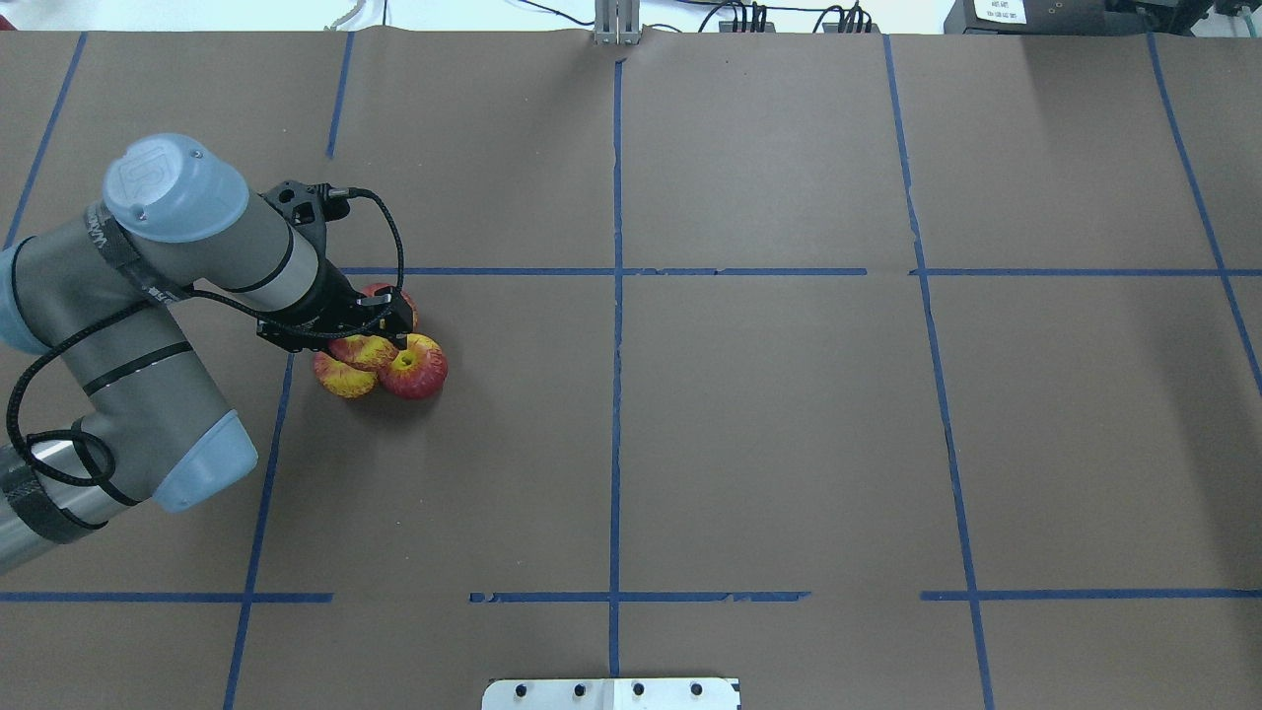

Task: Stack apples
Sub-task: 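Lower the apple onto the top of the cluster and open the left gripper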

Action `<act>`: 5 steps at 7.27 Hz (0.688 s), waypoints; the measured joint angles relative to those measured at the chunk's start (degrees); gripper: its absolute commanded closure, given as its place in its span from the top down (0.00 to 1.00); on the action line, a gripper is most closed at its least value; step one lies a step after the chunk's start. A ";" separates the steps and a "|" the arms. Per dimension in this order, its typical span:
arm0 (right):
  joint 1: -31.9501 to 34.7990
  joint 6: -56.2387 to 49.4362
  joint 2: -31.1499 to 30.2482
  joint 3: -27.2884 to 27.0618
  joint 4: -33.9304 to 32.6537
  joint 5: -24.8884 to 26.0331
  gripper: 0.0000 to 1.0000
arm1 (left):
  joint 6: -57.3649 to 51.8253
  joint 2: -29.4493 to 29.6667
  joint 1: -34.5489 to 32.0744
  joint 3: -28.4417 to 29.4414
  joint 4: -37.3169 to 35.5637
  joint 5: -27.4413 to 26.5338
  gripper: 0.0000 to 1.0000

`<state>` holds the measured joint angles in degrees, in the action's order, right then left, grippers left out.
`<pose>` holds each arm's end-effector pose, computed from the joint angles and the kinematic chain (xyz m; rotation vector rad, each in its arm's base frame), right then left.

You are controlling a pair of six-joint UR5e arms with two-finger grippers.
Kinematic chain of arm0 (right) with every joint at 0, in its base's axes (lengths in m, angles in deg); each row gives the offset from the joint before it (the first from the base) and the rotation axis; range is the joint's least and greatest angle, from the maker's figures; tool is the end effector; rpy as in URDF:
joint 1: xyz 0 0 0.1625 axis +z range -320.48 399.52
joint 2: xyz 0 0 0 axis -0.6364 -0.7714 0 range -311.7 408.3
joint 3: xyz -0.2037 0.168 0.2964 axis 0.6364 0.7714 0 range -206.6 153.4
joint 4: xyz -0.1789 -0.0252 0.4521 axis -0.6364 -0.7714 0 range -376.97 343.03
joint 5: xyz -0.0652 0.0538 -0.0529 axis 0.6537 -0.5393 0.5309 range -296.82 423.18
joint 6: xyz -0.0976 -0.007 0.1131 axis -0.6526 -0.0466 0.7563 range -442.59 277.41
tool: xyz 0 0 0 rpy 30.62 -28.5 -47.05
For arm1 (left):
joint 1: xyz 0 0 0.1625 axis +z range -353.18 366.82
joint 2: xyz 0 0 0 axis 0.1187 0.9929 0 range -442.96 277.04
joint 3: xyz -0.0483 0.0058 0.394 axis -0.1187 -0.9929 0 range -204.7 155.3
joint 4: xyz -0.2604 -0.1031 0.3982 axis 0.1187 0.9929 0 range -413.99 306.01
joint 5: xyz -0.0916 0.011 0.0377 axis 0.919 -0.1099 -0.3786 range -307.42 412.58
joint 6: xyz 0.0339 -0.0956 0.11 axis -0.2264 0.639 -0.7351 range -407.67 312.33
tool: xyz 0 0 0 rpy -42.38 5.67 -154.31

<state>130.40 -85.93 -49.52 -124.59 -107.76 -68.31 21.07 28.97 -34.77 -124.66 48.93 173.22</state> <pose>0.0421 -0.5121 0.6676 0.0161 -0.7241 -0.0372 0.4912 -0.5121 0.3046 -0.0348 0.9141 -0.1207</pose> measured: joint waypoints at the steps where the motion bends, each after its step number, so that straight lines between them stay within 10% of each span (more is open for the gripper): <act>1: 0.00 0.00 0.00 0.00 0.00 0.00 1.00 | -0.01 0.00 0.01 0.02 0.00 -0.03 0.00; 3: 0.00 0.00 0.00 0.00 0.00 0.00 1.00 | -0.07 -0.15 0.01 0.03 0.00 -0.11 0.00; 4: 0.00 0.00 0.00 0.00 0.00 0.00 1.00 | -0.09 -0.17 0.02 0.05 0.00 -0.13 0.13; 5: 0.00 0.00 0.00 -0.01 0.00 0.00 1.00 | -0.09 -0.17 0.01 0.08 0.00 -0.13 0.50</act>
<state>130.40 -85.93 -49.52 -124.61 -107.76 -68.31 20.97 28.80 -34.76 -124.58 48.93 173.09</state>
